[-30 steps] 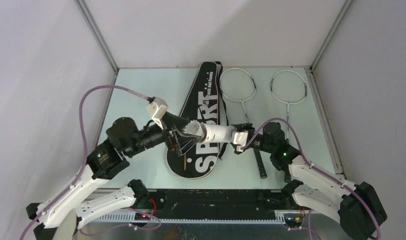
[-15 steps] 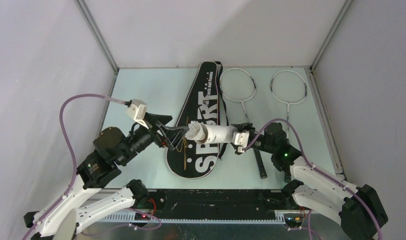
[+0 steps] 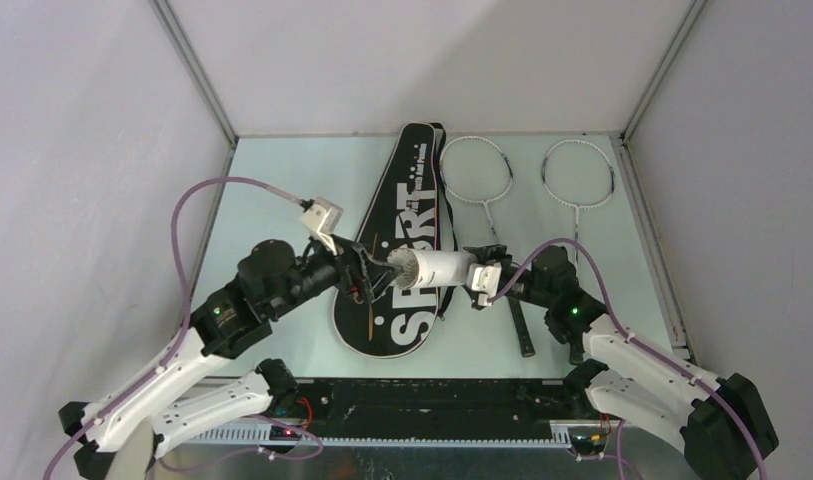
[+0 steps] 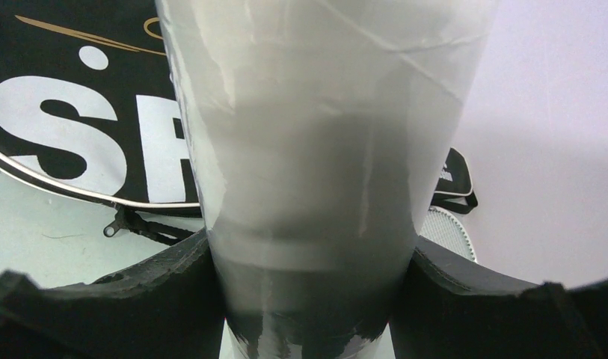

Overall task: Pack up the badminton gear
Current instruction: Place the shuttlecock at the shuttle tube.

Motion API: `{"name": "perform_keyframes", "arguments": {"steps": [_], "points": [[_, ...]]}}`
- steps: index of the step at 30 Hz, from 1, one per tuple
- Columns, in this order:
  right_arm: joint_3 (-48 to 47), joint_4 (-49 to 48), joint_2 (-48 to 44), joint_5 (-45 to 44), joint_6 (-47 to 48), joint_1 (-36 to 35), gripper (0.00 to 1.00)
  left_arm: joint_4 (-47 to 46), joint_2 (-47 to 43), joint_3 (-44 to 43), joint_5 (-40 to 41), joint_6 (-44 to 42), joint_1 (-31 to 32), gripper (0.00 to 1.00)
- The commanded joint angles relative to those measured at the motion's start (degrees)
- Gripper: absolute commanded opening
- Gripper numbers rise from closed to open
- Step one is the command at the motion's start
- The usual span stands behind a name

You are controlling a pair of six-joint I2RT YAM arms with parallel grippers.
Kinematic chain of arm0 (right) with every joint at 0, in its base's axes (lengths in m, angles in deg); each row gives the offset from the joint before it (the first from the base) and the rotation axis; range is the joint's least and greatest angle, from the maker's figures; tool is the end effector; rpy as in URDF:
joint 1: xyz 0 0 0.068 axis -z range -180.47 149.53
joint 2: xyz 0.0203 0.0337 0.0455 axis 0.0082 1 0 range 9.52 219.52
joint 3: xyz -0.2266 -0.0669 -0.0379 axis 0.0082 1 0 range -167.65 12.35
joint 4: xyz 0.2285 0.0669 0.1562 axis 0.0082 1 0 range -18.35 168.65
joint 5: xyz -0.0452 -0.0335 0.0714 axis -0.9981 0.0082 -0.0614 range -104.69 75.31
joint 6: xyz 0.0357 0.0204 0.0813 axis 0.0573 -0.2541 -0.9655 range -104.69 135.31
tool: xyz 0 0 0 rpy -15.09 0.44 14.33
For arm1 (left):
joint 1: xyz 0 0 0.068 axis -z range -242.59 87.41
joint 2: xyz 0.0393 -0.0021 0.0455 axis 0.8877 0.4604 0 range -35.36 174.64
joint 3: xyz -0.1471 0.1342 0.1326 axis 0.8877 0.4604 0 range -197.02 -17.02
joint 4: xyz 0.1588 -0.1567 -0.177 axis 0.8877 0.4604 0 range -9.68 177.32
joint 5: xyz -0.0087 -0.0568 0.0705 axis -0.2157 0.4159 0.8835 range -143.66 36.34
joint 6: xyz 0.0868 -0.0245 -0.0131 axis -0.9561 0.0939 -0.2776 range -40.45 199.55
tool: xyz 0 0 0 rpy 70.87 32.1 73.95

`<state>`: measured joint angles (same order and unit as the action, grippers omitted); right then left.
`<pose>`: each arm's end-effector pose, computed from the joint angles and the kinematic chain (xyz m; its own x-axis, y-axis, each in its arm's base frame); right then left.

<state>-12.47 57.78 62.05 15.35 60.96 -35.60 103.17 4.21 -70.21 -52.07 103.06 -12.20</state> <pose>0.2119 0.1990 0.1885 0.5037 -0.4025 -0.7644 -0.7660 0.2010 -0.6106 0.1580 -0.1872 0.3564 -0.3941 -0.1493 -0.9069 0.6493 0.6531 -0.3897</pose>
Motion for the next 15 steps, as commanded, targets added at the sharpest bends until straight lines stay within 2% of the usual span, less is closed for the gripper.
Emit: {"name": "perform_keyframes", "arguments": {"steps": [1,9,15], "points": [[-2.8,-3.18,-1.72,1.24,-0.07,0.01,0.28,-1.86,1.88,-0.33,-3.64,-1.76,0.17,1.0],[-2.78,-3.49,-1.6,2.17,-0.25,-0.57,0.27,-5.25,5.3,-0.42,-5.15,-2.5,0.16,1.0],[-2.78,-3.69,-1.99,2.39,-0.36,-0.94,0.27,-4.17,8.91,-2.29,-5.02,-3.67,0.2,1.0]]}}
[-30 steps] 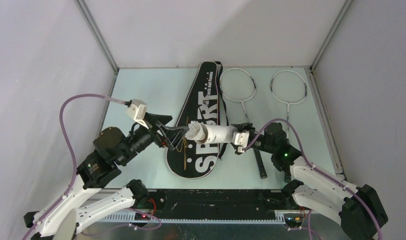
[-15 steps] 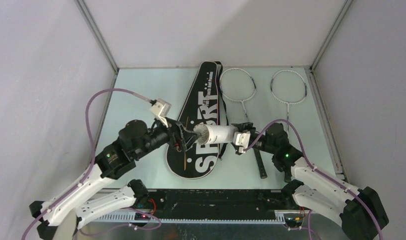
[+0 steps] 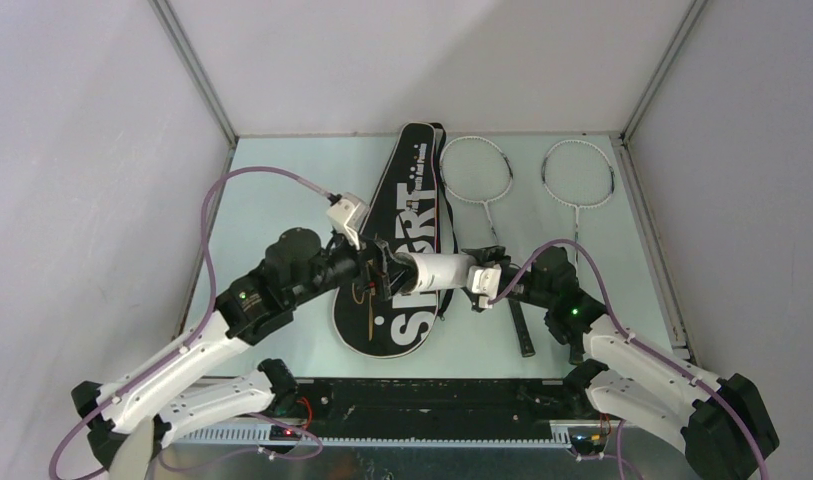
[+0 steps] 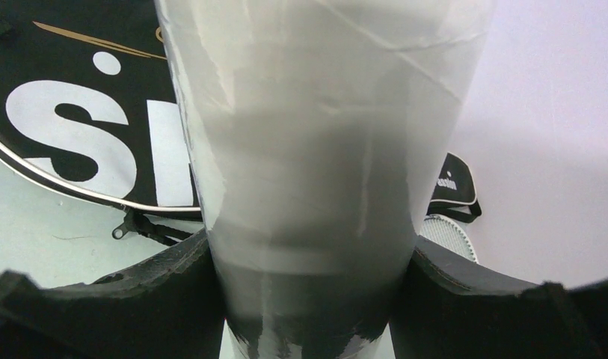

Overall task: Pack up the badminton gear
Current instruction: Place the shuttlecock at the shuttle tube.

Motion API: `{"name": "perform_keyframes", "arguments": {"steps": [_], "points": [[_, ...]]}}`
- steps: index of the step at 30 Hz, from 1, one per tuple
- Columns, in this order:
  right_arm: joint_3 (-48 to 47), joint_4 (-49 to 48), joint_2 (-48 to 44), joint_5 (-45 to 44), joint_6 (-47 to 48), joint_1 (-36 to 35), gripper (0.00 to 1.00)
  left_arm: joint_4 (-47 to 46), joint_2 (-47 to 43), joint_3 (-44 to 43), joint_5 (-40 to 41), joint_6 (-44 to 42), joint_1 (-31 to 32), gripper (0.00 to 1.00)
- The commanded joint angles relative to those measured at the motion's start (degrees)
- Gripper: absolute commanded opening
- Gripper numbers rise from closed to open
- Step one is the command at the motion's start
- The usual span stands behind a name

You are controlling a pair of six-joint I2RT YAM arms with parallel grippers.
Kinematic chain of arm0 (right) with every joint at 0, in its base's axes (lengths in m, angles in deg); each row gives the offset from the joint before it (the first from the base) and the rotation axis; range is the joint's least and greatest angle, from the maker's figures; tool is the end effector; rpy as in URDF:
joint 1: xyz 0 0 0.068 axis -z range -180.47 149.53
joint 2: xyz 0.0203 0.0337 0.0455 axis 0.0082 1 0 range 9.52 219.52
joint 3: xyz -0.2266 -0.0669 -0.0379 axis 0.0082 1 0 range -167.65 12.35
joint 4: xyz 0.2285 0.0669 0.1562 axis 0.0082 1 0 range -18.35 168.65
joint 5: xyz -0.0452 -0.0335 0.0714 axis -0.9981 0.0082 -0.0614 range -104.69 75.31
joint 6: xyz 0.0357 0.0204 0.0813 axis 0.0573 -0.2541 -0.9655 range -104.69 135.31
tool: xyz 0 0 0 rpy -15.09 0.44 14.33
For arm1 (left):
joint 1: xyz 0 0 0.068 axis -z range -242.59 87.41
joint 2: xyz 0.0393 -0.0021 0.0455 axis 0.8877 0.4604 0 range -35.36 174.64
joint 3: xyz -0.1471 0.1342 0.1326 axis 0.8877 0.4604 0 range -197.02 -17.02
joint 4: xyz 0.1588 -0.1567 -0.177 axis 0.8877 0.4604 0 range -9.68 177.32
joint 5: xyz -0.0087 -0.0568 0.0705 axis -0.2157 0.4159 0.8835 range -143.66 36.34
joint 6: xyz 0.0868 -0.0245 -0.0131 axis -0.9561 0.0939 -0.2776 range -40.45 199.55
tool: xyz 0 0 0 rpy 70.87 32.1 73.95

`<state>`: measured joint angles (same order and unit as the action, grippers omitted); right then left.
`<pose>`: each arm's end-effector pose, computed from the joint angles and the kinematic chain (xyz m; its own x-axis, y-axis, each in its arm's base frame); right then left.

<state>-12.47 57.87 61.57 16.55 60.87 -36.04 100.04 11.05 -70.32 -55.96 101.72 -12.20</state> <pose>0.2082 0.2010 0.1908 0.5155 -0.3818 -0.7671 -0.7706 0.1849 -0.6099 0.1724 -0.2134 0.3369 -0.4311 -0.0706 -0.8995 0.6825 0.6267 -0.3762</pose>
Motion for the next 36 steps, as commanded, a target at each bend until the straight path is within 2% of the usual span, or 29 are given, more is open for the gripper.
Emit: {"name": "perform_keyframes", "arguments": {"steps": [1,12,19,30,36], "points": [[-2.78,-3.83,-1.51,1.19,-0.25,-0.54,0.27,-0.8,2.44,-2.65,-1.12,-2.5,0.16,1.0],[-2.78,-5.07,-0.52,1.33,-0.79,-0.88,0.26,-1.26,5.71,-3.83,0.11,-3.54,0.19,1.0],[-2.78,-6.29,0.5,0.96,-1.41,-1.1,0.26,-2.25,6.82,-5.49,-2.63,-3.04,0.24,1.0],[-2.76,-8.01,1.56,-1.56,-2.15,-1.15,0.25,-4.76,-3.54,-2.02,-5.78,-1.17,0.28,1.0],[-2.78,-8.14,1.21,-1.35,-2.06,-1.04,0.24,-2.8,-9.59,-0.76,-3.0,-1.32,0.3,1.0]]}}
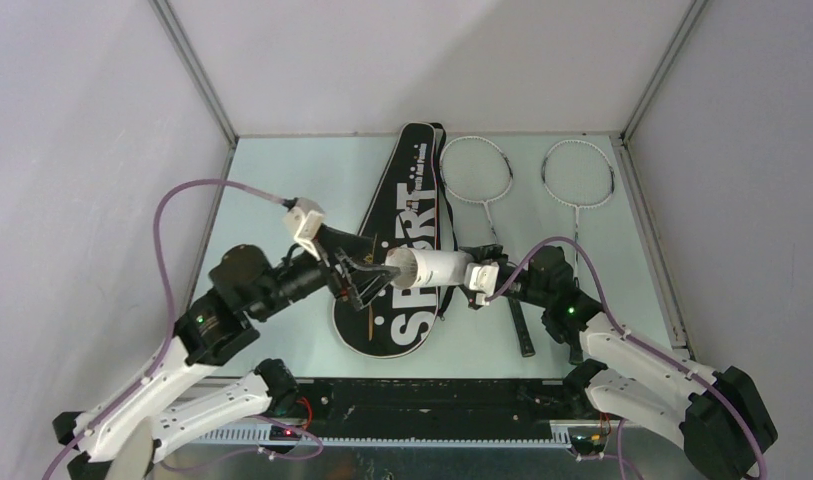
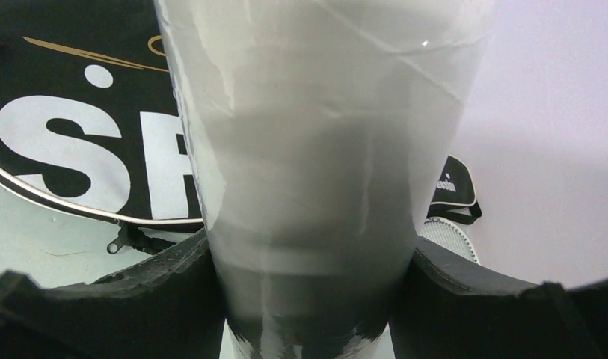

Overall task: Pack up the badminton gear
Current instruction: Place the shuttlecock at the shuttle tube, then pick up the lid from the center of the board.

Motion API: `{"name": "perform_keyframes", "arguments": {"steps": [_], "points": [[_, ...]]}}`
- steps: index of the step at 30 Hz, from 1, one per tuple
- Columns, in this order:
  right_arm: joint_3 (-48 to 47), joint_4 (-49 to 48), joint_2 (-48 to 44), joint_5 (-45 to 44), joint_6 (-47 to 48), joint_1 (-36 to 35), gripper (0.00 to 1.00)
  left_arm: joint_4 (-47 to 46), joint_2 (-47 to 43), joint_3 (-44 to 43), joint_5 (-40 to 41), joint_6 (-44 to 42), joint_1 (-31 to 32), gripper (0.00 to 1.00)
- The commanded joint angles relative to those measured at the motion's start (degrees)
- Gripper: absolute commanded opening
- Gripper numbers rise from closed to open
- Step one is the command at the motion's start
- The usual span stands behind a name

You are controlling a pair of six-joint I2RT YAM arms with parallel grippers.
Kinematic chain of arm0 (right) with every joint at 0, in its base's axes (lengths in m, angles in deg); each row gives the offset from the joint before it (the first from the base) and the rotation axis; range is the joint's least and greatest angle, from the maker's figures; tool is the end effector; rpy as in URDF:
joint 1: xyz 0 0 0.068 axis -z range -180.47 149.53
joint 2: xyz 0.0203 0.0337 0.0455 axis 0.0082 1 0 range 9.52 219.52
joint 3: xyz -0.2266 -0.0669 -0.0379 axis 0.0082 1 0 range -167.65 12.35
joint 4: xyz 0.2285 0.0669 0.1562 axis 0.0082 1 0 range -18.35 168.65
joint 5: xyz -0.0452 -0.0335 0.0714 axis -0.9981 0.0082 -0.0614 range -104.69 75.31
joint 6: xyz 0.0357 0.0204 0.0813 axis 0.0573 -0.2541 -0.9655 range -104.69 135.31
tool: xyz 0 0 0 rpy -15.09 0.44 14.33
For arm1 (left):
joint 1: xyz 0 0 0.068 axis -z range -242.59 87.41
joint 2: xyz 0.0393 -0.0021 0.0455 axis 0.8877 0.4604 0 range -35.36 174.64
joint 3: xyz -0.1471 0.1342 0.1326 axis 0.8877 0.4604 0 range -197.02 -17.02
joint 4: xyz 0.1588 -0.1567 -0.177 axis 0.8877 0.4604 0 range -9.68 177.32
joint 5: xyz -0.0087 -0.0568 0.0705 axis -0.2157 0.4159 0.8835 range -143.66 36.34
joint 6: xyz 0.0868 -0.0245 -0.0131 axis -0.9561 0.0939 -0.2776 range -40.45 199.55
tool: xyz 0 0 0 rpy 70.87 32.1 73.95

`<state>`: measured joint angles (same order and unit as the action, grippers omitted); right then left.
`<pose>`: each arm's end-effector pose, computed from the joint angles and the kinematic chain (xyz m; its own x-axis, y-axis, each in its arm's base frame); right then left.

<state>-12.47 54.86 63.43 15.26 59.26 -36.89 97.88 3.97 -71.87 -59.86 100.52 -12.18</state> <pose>0.2102 0.2058 0.1892 0.5060 -0.3740 -0.7773 -0.7719 0.2057 -0.6015 0.1473 -0.1918 0.3833 -0.3201 -0.1713 -0.9318 0.7714 0.5238 -0.3613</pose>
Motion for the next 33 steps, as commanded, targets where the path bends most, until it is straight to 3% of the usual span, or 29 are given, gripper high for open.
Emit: {"name": "perform_keyframes", "arguments": {"steps": [1,7,12,16,18,21,25,28,33], "points": [[-2.78,-5.03,-0.69,-0.07,-0.44,-0.17,0.24,-0.08,-3.34,0.84,1.71,-0.14,0.24,1.0],[-2.78,-5.03,-0.74,0.14,-0.57,0.22,0.24,0.19,-7.23,1.84,3.58,-1.51,0.21,1.0],[-2.77,-8.66,-0.49,0.54,-6.02,1.3,0.2,-5.6,-12.75,5.39,4.72,-2.84,0.23,1.0],[-2.78,-16.33,-0.16,-1.72,-17.76,1.98,0.2,-8.69,-13.81,8.55,10.99,-1.92,0.26,1.0],[-2.78,-22.52,0.51,-4.46,-28.1,2.15,0.19,-10.64,-12.74,10.02,11.78,-1.47,0.2,1.0],[-2.78,-30.12,2.15,-0.82,-42.77,2.31,0.19,-15.56,-10.27,11.97,5.09,-2.43,0.23,1.0],[-2.78,-40.24,4.89,6.54,-55.15,1.1,0.21,-23.07,-4.71,13.26,-2.27,-3.44,0.26,1.0],[-2.78,-42.99,6.12,5.22,-57.3,-2.43,0.22,-28.75,-0.51,14.34,-2.54,-4.05,0.26,1.0],[-2.78,-40.13,7.72,-3.55,-52.3,-8.56,0.23,-42.29,2.75,18.4,1.63,-1.87,0.36,1.0]]}}
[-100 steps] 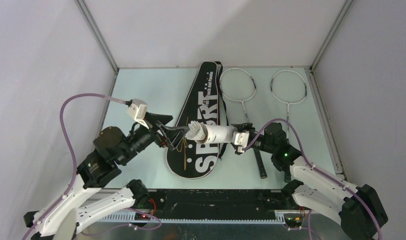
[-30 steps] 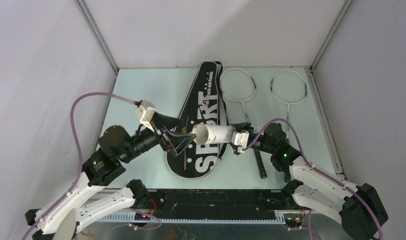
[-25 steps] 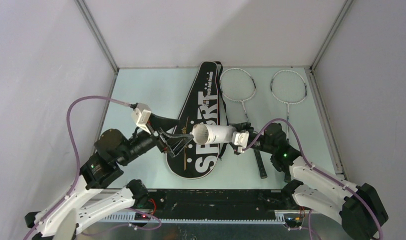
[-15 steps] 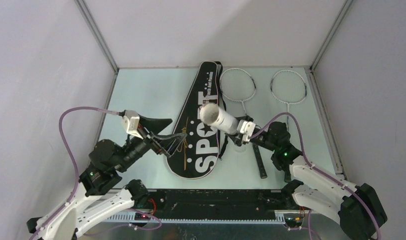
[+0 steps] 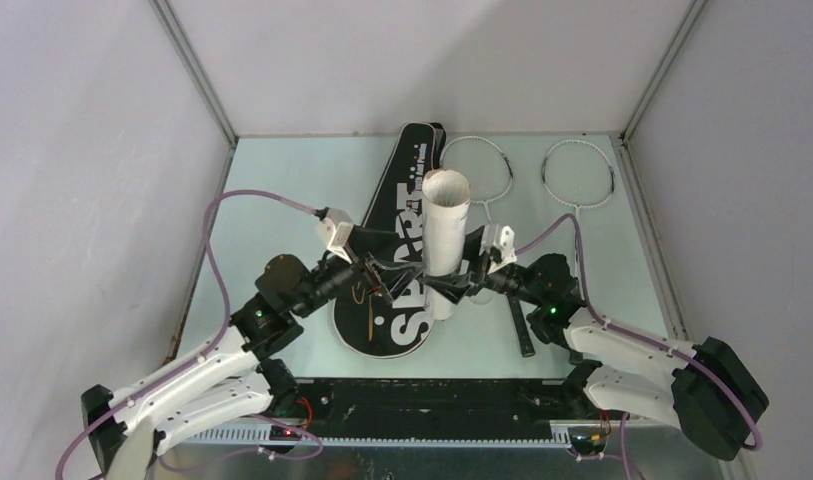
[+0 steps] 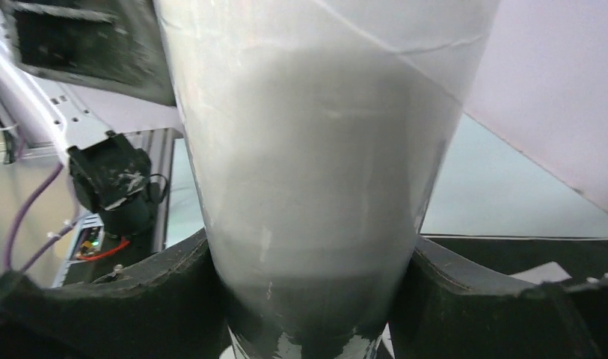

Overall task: Pack up the badminton gear
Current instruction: Pick up the lid from the center of the board.

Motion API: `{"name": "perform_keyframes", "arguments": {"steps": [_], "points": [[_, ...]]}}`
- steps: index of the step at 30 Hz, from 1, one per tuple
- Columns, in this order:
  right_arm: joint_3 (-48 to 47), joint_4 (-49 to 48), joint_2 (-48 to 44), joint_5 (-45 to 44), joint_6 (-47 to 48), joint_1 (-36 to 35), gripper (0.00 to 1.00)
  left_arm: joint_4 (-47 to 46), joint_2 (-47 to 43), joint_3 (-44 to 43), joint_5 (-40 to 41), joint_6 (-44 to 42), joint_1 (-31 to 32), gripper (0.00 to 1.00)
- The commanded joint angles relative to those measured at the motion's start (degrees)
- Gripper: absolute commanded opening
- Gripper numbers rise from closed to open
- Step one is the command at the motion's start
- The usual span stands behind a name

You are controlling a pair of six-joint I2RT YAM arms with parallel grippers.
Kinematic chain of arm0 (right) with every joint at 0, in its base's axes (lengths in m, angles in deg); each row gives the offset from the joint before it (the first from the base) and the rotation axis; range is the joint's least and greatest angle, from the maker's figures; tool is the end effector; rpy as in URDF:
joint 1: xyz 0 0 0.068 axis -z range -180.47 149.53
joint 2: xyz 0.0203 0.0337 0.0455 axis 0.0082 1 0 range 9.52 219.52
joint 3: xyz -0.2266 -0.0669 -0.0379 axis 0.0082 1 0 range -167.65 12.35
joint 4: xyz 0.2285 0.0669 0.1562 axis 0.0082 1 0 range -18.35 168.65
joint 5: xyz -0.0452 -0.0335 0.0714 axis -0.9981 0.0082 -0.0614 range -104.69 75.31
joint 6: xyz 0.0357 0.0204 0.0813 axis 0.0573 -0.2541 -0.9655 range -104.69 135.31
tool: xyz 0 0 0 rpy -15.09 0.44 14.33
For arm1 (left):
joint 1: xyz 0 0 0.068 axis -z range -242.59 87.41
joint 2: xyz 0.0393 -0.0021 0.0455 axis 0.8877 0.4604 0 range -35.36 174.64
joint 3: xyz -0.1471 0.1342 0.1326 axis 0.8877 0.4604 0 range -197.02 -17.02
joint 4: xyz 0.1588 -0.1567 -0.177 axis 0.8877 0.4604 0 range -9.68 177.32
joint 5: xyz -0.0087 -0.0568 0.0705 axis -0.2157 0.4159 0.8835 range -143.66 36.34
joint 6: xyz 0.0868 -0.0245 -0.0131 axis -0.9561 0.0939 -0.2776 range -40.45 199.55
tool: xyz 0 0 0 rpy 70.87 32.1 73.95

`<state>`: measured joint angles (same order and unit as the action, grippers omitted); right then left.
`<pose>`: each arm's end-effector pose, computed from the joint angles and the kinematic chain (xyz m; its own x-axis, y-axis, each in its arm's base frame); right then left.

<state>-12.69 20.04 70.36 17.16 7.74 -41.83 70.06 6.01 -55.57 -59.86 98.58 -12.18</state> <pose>0.1968 0.2307 0.2436 0.0785 0.2182 -0.9727 -0.9611 0.2757 -0.0157 0.1681 -0.2169 0.3318 -0.1941 -0.2739 -0.9419 0.8156 0.4885 -0.3102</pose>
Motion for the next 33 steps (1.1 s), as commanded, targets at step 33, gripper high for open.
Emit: {"name": "perform_keyframes", "arguments": {"steps": [33], "points": [[-7.19,-24.76,23.63,-43.22,19.96,-23.02,0.38,-18.79,5.1,8.51,26.73,-9.22,6.34,0.83]]}}
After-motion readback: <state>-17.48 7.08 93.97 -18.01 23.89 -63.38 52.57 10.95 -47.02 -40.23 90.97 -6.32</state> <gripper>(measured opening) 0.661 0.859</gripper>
